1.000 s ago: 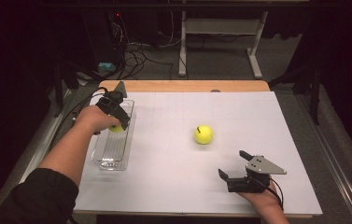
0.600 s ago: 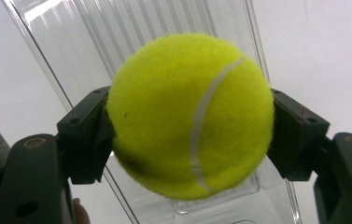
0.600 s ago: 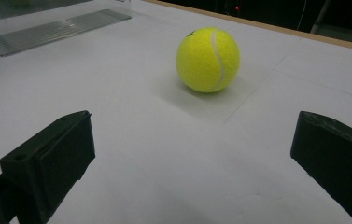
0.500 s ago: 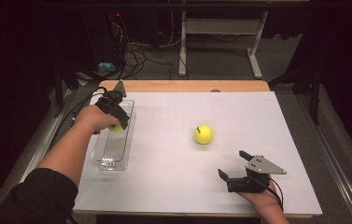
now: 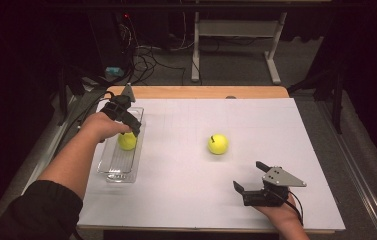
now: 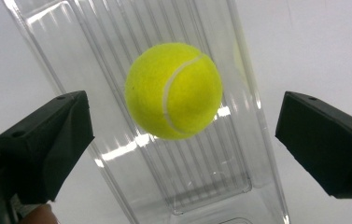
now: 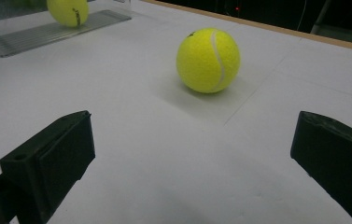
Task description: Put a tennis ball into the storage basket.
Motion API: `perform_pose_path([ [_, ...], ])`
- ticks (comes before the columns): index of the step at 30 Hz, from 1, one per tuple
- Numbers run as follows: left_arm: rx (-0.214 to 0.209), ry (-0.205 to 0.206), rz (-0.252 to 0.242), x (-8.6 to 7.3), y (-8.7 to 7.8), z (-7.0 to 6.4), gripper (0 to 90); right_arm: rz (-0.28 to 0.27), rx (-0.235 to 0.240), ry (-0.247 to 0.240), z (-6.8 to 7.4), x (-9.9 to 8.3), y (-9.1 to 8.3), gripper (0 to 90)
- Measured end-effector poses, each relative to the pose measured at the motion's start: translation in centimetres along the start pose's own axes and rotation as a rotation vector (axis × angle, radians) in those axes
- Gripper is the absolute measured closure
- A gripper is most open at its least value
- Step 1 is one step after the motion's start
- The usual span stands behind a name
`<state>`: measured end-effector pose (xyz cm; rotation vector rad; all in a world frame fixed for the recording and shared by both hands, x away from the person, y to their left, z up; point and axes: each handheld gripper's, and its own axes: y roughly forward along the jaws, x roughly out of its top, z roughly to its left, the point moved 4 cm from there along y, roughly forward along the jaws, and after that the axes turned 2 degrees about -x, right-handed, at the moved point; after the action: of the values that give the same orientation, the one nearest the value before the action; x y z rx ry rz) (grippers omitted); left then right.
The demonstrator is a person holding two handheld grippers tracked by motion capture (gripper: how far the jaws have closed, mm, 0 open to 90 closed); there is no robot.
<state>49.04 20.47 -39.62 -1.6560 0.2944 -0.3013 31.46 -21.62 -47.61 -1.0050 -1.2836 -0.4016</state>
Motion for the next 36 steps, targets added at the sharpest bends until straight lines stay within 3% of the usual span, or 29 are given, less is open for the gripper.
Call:
perform_pose_path([
  [4, 0.007, -0.012, 0.001, -0.1, -0.1, 0.0, 1.4, 0.001, 0.001, -0.002, 0.0, 0.0, 0.0, 0.0],
  [25, 0.001, 0.018, -0.013, -0.5, -0.5, -0.9, 0.6, -0.001, -0.002, -0.003, -0.1, 0.0, -0.1, 0.0],
  [36, 0.02, 0.07, -0.011, -0.7, -0.5, -2.5, 0.7, -0.003, -0.003, -0.006, 0.0, 0.1, 0.0, 0.0],
])
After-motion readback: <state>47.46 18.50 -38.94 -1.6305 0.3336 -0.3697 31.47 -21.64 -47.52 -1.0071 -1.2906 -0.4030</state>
